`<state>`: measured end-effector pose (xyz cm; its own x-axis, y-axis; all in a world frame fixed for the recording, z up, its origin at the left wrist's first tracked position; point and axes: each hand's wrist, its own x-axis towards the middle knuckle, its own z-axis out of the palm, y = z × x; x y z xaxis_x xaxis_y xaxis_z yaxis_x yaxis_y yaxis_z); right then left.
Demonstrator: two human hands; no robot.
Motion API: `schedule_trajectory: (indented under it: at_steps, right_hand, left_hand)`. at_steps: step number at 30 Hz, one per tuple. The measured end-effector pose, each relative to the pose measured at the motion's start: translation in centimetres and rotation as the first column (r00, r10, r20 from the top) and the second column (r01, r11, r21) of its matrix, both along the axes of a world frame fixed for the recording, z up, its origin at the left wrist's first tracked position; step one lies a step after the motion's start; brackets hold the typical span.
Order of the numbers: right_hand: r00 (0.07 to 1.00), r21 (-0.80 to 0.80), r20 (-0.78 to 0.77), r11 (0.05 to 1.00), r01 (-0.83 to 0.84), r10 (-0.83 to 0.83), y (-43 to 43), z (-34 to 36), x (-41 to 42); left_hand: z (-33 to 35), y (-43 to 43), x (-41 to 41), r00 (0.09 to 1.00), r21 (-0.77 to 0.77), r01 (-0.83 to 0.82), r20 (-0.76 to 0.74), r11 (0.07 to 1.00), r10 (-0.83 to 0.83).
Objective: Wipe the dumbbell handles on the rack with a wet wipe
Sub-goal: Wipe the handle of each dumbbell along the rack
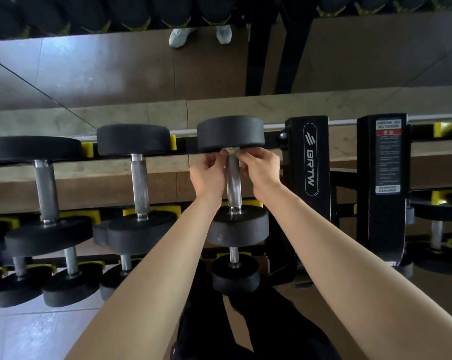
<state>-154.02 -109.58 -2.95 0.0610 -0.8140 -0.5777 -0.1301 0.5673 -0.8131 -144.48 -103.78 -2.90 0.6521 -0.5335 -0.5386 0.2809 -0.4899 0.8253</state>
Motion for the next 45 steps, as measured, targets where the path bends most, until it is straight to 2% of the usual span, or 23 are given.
schedule_trajectory:
  at_steps: [3, 5, 9, 13, 15, 22, 27, 30, 34, 36, 38, 40, 45]
  right_hand:
    - [0.999, 0.003, 0.008, 0.999, 0.046, -0.046, 0.4, 0.1, 1.1]
    - [0.999, -0.037, -0.035, 0.999, 0.020, -0.021, 0.4, 0.1, 1.5]
    - [0.994, -0.090, -0.107, 0.996, 0.013, -0.023, 0.4, -0.2, 1.6]
    - [0.983, -0.141, -0.160, 0.988, 0.069, -0.092, 0.2, -0.6, 0.5]
    - [0.978, -0.144, -0.191, 0.988, 0.059, -0.086, 0.0, -0.7, 0.1]
    - [0.984, -0.192, -0.167, 0.976, -0.099, 0.067, 1.0, 0.5, -1.3]
    - [0.980, -0.246, -0.075, 0.949, -0.198, 0.184, 2.2, 1.2, -2.0]
    - [0.950, -0.278, -0.116, 0.909, -0.312, 0.290, 2.2, 1.1, -2.4]
    - [0.889, -0.349, -0.174, 0.818, -0.457, 0.423, 2.3, 1.7, -3.0]
    - [0.897, -0.407, -0.201, 0.799, -0.442, 0.394, 2.4, 2.0, -3.0]
    - [0.934, -0.425, -0.206, 0.833, -0.354, 0.292, 2.1, 2.1, -2.8]
    - [0.953, -0.405, -0.233, 0.871, -0.277, 0.195, 1.3, 1.7, -2.5]
    - [0.950, -0.339, -0.298, 0.920, -0.197, 0.094, 0.5, 0.2, -0.7]
  left_hand:
    - [-0.3, -0.3, 0.0, 0.994, 0.018, -0.087, -0.058, 0.996, 0.088]
    - [-0.6, -0.7, 0.2, 0.986, 0.050, -0.130, -0.098, 0.990, 0.135]
    - [-0.2, -1.2, 0.2, 0.983, 0.081, -0.130, -0.118, 0.988, 0.139]
    - [0.2, -0.3, -0.2, 0.999, -0.043, -0.031, -0.033, 0.999, 0.030]
    - [0.1, -0.1, -0.5, 0.999, -0.054, 0.032, 0.023, 0.998, -0.031]
    - [0.5, 1.0, -0.9, 0.987, -0.015, -0.116, -0.116, 0.993, 0.114]
    - [1.4, 2.6, -0.4, 0.978, -0.198, -0.055, -0.208, 0.979, 0.013]
    - [1.4, 2.9, 0.2, 0.967, -0.202, 0.097, -0.211, 0.975, -0.140]
    - [1.4, 3.0, 0.9, 0.957, -0.203, 0.114, -0.242, 0.973, -0.162]
    - [1.5, 3.0, 0.9, 0.950, -0.231, 0.161, -0.226, 0.960, -0.214]
    - [1.5, 2.9, 0.8, 0.953, -0.220, 0.163, -0.215, 0.962, -0.211]
    - [1.3, 2.5, 0.8, 0.963, -0.196, 0.093, -0.232, 0.976, -0.138]
    - [0.3, 1.2, 1.3, 0.984, -0.137, -0.040, -0.177, 0.990, 0.015]
